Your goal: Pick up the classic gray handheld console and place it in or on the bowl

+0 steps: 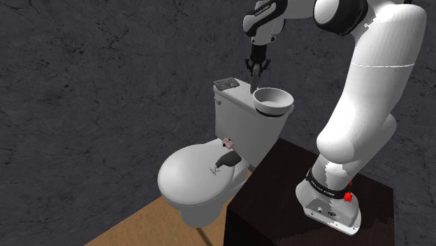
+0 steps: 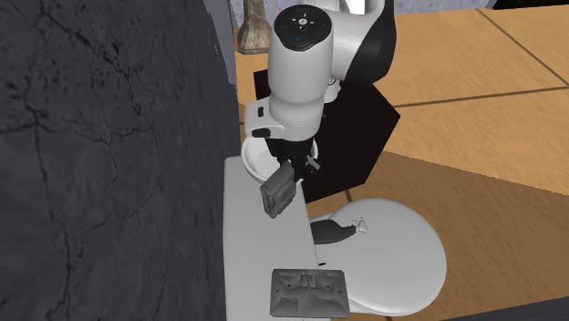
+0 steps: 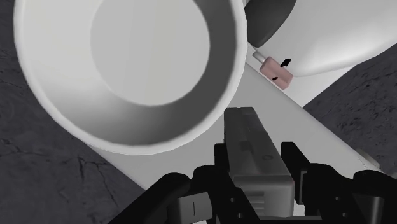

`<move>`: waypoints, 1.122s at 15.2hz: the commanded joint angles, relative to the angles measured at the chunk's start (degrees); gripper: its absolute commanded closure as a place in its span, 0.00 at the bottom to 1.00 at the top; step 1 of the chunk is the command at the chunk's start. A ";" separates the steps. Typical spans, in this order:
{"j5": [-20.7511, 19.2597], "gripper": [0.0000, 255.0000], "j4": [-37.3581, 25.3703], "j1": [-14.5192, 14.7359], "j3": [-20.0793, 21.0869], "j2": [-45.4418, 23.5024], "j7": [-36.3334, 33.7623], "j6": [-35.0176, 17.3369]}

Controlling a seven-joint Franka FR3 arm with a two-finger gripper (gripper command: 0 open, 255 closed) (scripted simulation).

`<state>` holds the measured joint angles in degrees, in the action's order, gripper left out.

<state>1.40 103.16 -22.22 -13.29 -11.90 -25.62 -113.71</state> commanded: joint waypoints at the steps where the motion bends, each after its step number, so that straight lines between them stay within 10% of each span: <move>1: -0.11 1.00 -1.11 -0.03 -0.06 0.37 0.01 1.47; 17: -0.51 1.00 -11.56 -0.08 -0.21 1.85 -0.06 13.35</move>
<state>0.94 92.18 -22.38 -13.55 -10.20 -25.53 -101.07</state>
